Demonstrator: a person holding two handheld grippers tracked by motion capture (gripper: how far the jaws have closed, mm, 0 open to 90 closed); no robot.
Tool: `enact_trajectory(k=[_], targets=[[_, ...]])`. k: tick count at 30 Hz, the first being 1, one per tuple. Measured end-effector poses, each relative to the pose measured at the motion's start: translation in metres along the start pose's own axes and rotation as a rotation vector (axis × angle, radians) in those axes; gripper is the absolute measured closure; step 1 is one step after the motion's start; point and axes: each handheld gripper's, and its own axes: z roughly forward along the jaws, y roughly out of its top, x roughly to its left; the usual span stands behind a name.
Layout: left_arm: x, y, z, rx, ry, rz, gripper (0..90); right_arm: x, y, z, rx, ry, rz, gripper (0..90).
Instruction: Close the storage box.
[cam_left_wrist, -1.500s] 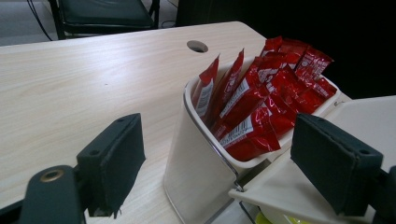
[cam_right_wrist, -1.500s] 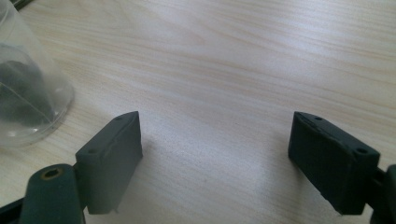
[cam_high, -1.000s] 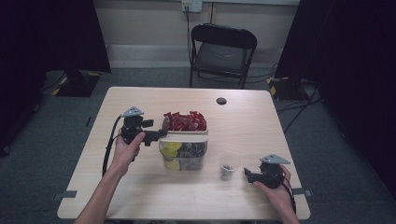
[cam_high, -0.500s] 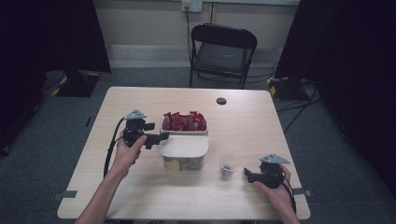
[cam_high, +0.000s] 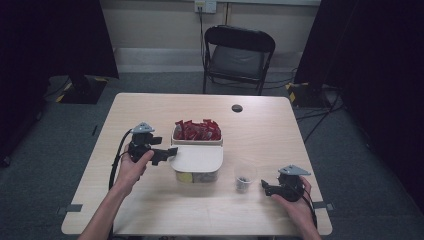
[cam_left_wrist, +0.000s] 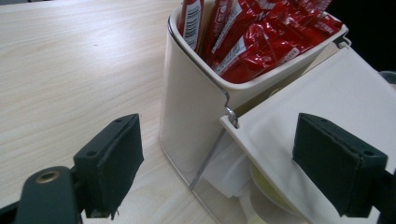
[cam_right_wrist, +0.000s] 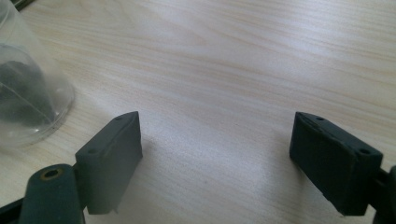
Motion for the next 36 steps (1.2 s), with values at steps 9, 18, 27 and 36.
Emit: enact_trajectory(k=[9, 18, 27, 36], targets=[[0.005, -0.012, -0.021, -0.050, -0.022, 0.002, 15.7, 0.000, 0.000, 0.000, 0.000, 0.001, -0.001, 16.5], [0.020, -0.040, -0.044, -0.018, 0.073, -0.017, 15.7, 0.000, 0.000, 0.000, 0.002, -0.003, 0.000, 16.1], [0.028, -0.065, -0.055, 0.013, 0.137, -0.030, 15.7, 0.000, 0.001, 0.001, 0.001, -0.005, 0.000, 15.7], [0.029, -0.092, -0.051, 0.086, 0.202, -0.026, 15.7, 0.000, 0.001, 0.001, 0.002, -0.004, 0.000, 15.8]])
